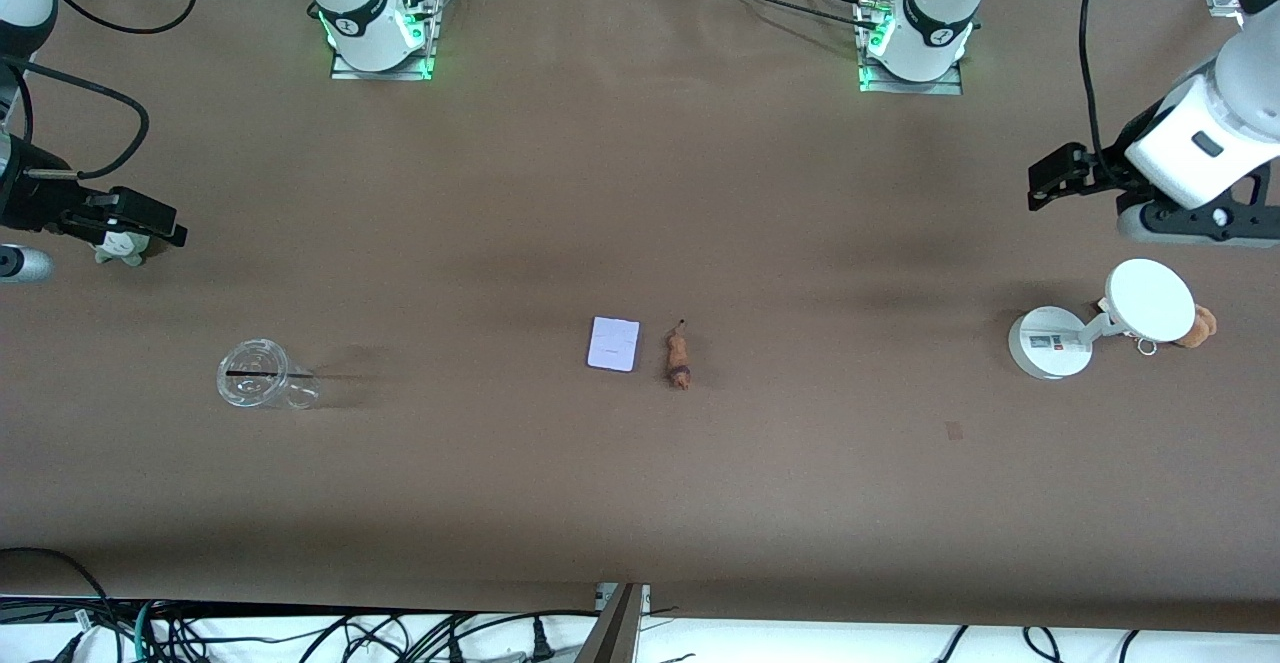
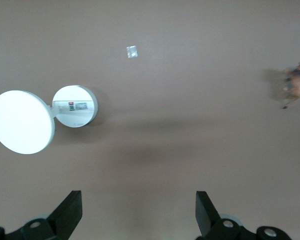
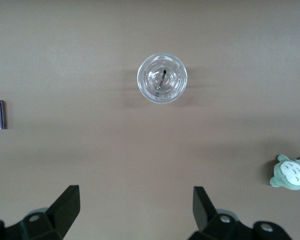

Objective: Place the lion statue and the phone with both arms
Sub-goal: 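Reach the left gripper toward the brown lion statue, then grasp the lion statue with the left gripper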

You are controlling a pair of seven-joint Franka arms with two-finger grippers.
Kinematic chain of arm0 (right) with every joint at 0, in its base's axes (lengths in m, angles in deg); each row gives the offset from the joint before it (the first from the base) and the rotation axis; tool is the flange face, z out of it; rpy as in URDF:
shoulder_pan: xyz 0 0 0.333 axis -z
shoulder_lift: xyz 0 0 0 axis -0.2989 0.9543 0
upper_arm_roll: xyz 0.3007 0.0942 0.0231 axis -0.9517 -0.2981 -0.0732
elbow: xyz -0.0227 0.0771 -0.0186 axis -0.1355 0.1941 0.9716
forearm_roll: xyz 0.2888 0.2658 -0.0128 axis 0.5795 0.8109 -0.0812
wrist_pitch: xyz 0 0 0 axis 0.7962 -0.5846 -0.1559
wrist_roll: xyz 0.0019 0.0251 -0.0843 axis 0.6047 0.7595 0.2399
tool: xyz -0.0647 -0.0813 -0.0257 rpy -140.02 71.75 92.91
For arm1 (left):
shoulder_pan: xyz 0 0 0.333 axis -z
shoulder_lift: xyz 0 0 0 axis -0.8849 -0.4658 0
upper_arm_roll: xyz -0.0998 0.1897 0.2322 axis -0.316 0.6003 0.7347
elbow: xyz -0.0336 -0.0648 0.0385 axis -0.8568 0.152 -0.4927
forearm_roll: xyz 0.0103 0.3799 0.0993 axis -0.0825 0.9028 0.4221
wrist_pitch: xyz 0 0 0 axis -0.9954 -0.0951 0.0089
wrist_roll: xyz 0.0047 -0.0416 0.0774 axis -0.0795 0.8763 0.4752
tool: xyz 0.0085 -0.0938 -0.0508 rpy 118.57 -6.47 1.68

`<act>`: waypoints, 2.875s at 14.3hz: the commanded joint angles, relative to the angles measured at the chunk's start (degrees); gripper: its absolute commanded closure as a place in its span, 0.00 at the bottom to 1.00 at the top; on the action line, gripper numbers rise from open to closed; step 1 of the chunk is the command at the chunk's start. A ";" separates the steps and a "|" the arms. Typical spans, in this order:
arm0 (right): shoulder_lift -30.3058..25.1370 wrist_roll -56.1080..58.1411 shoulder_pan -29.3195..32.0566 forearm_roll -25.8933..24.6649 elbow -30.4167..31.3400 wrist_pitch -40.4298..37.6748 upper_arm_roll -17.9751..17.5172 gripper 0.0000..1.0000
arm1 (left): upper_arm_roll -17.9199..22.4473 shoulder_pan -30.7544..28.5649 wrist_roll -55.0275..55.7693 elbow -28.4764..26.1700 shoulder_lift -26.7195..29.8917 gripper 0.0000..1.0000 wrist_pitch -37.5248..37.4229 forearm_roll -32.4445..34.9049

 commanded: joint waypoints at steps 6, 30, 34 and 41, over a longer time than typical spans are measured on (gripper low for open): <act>0.29 0.51 0.65 1.33 -0.88 -0.54 -0.19 0.00 | 0.06 0.39 -0.89 0.91 -5.95 0.00 -0.84 3.63; 0.29 0.51 1.09 1.42 -0.88 -0.54 -0.19 0.00 | -0.20 22.36 36.08 5.12 -29.57 0.00 30.52 -5.24; 0.29 0.51 1.09 1.42 -0.88 -0.46 -0.19 0.00 | 0.15 26.84 43.92 9.26 -35.56 0.00 36.58 -5.15; 0.29 0.51 1.18 1.42 -0.88 -0.46 -0.19 0.00 | 2.26 32.12 52.09 9.26 -42.68 0.00 48.71 -2.70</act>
